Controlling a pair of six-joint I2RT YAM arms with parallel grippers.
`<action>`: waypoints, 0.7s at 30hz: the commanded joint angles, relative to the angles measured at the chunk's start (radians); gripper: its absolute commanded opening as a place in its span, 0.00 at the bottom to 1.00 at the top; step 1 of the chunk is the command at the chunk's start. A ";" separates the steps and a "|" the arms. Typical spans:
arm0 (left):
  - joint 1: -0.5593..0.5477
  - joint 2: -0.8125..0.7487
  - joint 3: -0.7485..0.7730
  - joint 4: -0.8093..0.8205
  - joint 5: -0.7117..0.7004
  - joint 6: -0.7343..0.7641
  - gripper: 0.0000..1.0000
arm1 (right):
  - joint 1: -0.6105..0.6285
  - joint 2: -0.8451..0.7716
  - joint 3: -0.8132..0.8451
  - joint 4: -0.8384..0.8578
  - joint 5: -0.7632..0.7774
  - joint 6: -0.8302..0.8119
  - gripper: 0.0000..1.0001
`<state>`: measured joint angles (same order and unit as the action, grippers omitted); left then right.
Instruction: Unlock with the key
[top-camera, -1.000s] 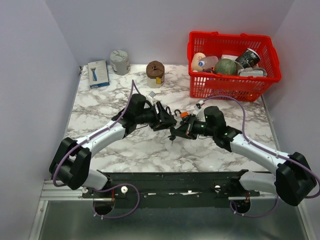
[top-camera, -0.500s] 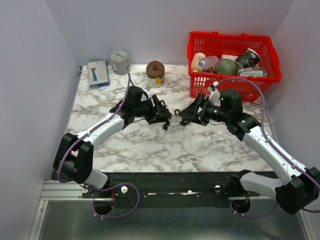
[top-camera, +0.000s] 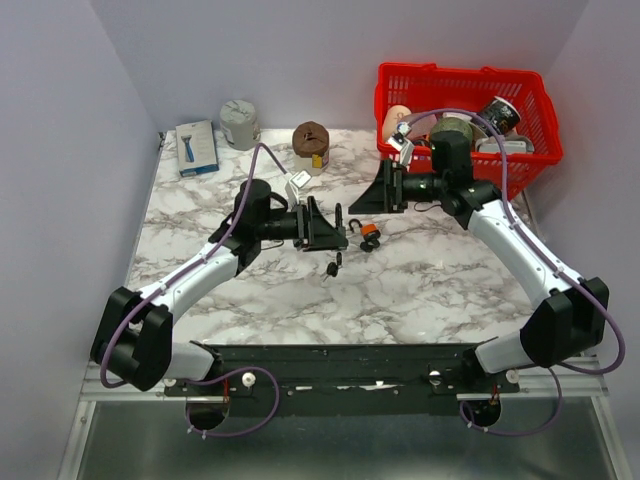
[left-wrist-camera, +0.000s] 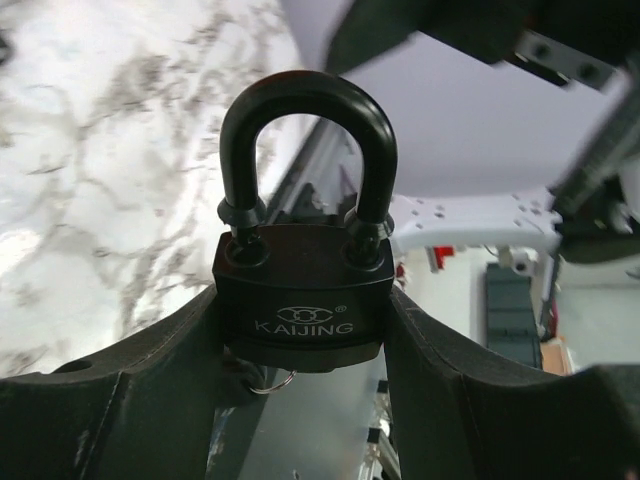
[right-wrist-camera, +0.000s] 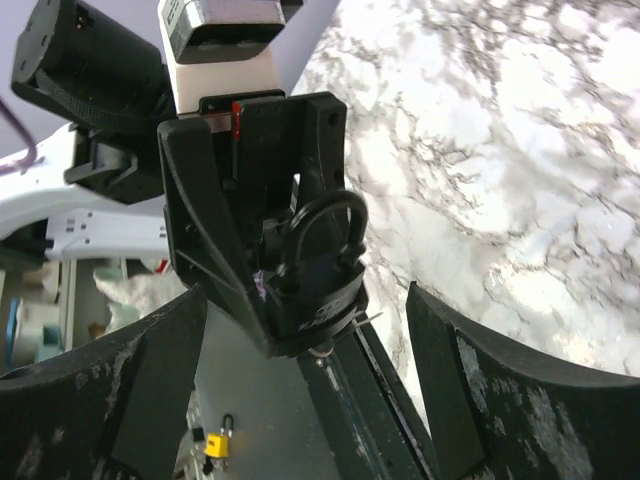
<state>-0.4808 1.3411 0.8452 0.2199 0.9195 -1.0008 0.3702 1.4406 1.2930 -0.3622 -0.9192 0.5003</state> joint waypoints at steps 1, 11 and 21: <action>-0.007 -0.049 -0.046 0.419 0.180 -0.203 0.00 | 0.001 0.037 0.060 0.020 -0.188 -0.092 0.88; -0.012 -0.051 -0.005 0.438 0.262 -0.260 0.00 | 0.036 0.087 0.091 0.203 -0.294 -0.006 0.89; -0.012 -0.042 0.003 0.434 0.275 -0.268 0.00 | 0.067 0.110 0.089 0.267 -0.342 0.057 0.86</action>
<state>-0.4866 1.3231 0.8043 0.5610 1.1633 -1.2579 0.4274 1.5375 1.3548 -0.1387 -1.2015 0.5297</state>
